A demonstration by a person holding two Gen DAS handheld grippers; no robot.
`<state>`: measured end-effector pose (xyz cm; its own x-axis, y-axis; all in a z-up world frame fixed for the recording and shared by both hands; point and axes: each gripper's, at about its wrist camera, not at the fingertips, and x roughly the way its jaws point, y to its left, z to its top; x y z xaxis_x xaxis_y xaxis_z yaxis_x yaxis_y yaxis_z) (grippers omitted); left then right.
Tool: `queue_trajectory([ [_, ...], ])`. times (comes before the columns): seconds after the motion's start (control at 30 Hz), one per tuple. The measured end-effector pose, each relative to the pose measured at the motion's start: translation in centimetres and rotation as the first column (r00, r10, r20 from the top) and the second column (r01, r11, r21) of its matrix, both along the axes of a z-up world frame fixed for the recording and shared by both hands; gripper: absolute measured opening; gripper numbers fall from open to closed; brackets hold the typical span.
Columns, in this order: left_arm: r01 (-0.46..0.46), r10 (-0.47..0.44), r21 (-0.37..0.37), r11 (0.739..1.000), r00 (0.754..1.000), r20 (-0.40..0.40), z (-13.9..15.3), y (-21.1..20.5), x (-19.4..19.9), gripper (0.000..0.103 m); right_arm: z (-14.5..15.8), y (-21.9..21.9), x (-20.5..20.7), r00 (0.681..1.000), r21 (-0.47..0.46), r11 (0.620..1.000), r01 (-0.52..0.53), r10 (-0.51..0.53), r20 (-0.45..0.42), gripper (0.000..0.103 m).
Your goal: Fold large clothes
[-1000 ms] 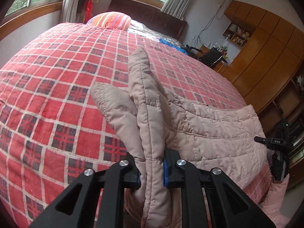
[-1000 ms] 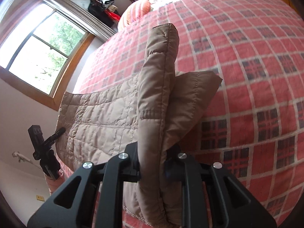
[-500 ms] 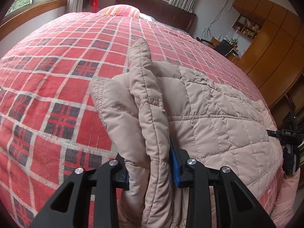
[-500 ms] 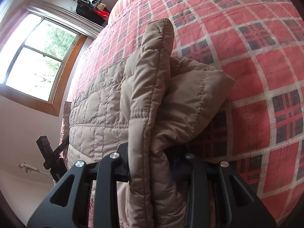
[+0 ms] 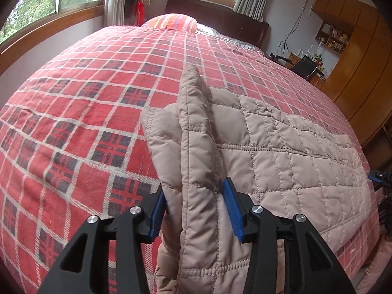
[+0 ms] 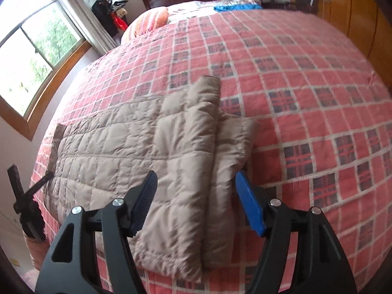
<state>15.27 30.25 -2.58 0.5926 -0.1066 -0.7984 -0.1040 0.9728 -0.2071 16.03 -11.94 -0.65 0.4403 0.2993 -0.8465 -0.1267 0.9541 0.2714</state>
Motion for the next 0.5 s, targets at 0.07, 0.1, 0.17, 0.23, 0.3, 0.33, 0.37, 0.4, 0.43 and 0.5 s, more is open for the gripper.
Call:
queue_trajectory([
  [0.07,0.000,0.000,0.011,1.000,1.000,0.009,0.5,-0.2,-0.3,0.048,0.9,1.7,-1.0,0.999,-0.004,0.999,-0.050,0.050,0.001,0.062],
  [0.1,0.002,-0.002,0.012,1.000,1.000,0.011,0.6,-0.2,-0.4,0.049,1.1,2.4,-1.1,0.998,-0.006,0.998,-0.070,0.070,-0.007,0.054],
  [0.17,-0.002,0.002,0.016,1.000,1.000,0.008,0.7,-0.1,-0.5,0.050,1.2,4.1,-1.5,0.994,-0.015,0.995,-0.104,0.103,-0.029,0.043],
  [0.23,-0.008,0.007,0.021,1.000,1.000,0.008,0.7,0.0,-0.5,0.050,1.1,5.4,-1.5,0.990,-0.030,0.991,-0.127,0.125,-0.059,0.040],
  [0.3,-0.009,0.008,0.017,1.000,1.000,0.006,0.6,0.3,-0.5,0.051,0.4,6.4,-1.0,0.986,-0.041,0.990,-0.138,0.134,-0.105,0.030],
  [0.33,-0.011,0.011,0.014,1.000,1.000,0.005,0.6,0.4,-0.5,0.051,-0.1,6.8,-0.9,0.983,-0.031,0.990,-0.140,0.135,-0.123,0.029],
  [0.37,-0.012,0.012,0.013,1.000,1.000,0.004,0.5,0.4,-0.5,0.053,-0.5,7.0,-0.7,0.979,-0.020,0.989,-0.144,0.140,-0.146,0.026],
  [0.4,-0.011,0.011,0.012,1.000,1.000,0.004,0.4,0.5,-0.6,0.055,-1.0,7.3,-0.5,0.978,-0.023,0.989,-0.145,0.140,-0.157,0.020],
  [0.43,-0.010,0.010,0.015,1.000,1.000,0.002,0.4,0.5,-0.6,0.056,-1.3,7.4,-0.4,0.977,-0.027,0.989,-0.144,0.138,-0.162,0.018],
  [0.5,-0.007,0.007,0.018,1.000,1.000,0.000,0.3,0.5,-0.7,0.057,-2.0,7.5,-0.4,0.975,-0.025,0.990,-0.142,0.135,-0.179,0.017],
])
